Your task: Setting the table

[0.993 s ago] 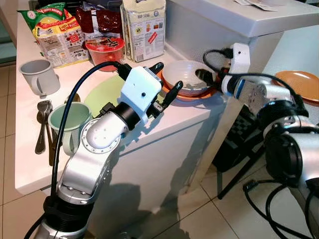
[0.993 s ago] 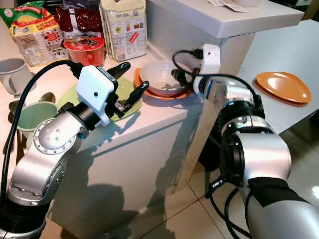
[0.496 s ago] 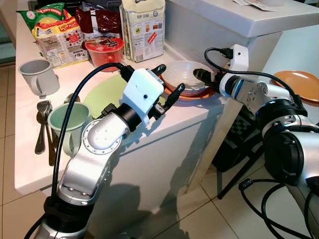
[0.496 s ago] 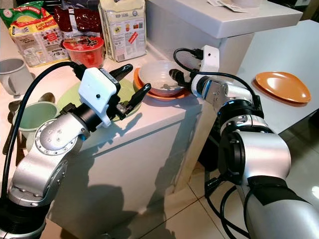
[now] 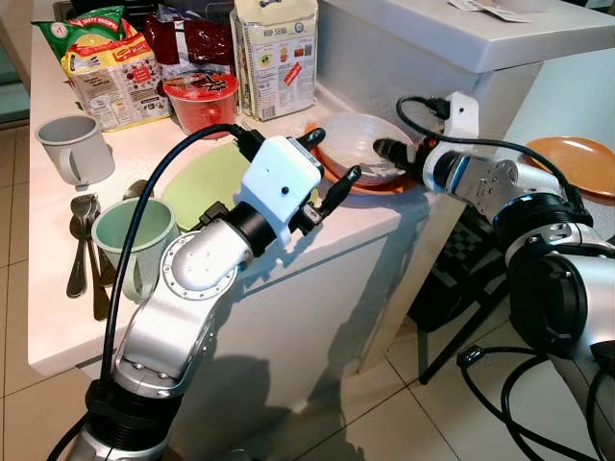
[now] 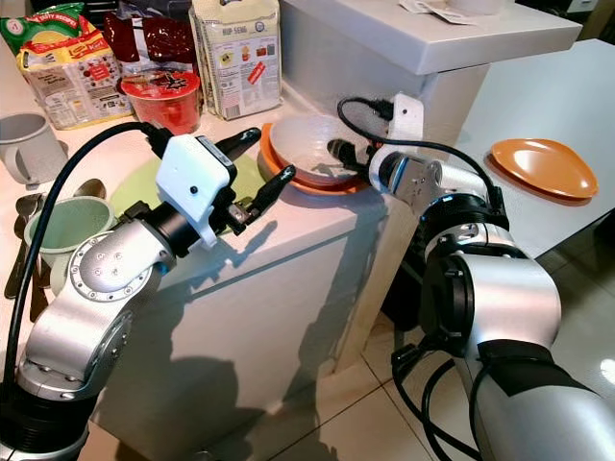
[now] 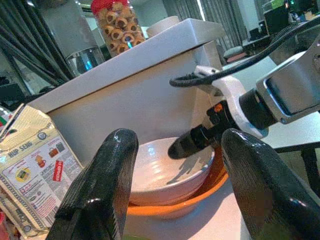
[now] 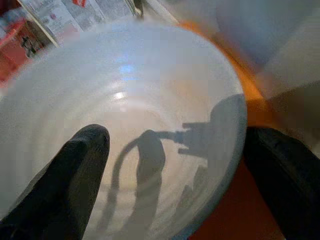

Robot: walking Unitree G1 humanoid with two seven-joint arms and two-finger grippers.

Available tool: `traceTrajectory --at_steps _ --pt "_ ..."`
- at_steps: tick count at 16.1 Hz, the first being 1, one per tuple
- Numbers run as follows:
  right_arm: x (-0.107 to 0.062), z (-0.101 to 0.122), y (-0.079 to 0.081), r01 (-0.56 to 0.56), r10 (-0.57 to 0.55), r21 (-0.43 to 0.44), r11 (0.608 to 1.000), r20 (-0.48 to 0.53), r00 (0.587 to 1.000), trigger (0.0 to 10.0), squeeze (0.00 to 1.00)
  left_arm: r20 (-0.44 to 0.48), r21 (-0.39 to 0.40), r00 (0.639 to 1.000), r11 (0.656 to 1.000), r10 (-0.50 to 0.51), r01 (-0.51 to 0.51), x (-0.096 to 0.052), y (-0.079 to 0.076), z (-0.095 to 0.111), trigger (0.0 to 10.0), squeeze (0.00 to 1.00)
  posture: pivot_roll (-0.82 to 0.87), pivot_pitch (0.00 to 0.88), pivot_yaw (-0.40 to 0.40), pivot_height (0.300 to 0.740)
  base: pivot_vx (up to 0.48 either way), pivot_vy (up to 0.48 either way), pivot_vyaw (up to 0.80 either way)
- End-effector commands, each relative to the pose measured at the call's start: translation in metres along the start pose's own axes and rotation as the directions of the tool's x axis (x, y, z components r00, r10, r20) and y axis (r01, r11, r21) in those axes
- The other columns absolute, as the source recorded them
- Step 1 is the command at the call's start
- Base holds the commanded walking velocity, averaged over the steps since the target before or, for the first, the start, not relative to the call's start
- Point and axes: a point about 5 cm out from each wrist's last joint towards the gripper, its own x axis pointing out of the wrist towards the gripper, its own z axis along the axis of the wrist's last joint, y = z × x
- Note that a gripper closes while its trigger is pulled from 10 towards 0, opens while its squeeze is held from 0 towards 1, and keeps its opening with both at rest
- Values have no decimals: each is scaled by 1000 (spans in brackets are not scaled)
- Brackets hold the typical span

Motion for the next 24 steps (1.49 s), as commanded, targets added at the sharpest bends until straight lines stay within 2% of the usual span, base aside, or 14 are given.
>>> traceTrajectory --at_steps 1,2,3,4,5,13,24 --pt "1 -17 -6 28 -27 15 999 -68 997 9020 0 16 15 1000 1000 -14 14 -1 -2 5 10000 0 16 0 -51 740 0 0 0" --pt "1 -17 -7 32 -31 16 999 -69 997 9020 0 16 15 1000 1000 -14 14 -1 -2 5 10000 0 15 0 -50 740 0 0 0" --pt "1 -17 -8 38 -36 24 999 -70 997 4667 0 16 16 1000 1000 -17 17 -1 -2 5 10000 0 14 0 -49 740 0 0 0" --pt "1 -17 -8 38 -37 26 999 -70 997 3333 0 17 15 1000 1000 -17 17 -1 -2 5 10000 0 13 0 -48 740 0 0 0" --pt "1 -17 -8 40 -38 32 999 -68 997 0 0 17 16 1000 1000 -19 18 -1 -2 5 10000 0 13 0 -48 740 0 0 0" --pt "0 -15 -8 46 -42 81 996 -49 998 0 0 13 22 1000 1000 -22 22 0 -2 5 10000 0 13 0 -50 740 0 0 0" --pt "0 -13 -11 60 -58 95 994 -23 998 0 0 12 23 999 999 -32 32 0 -3 4 10000 0 13 0 -51 740 0 0 0"
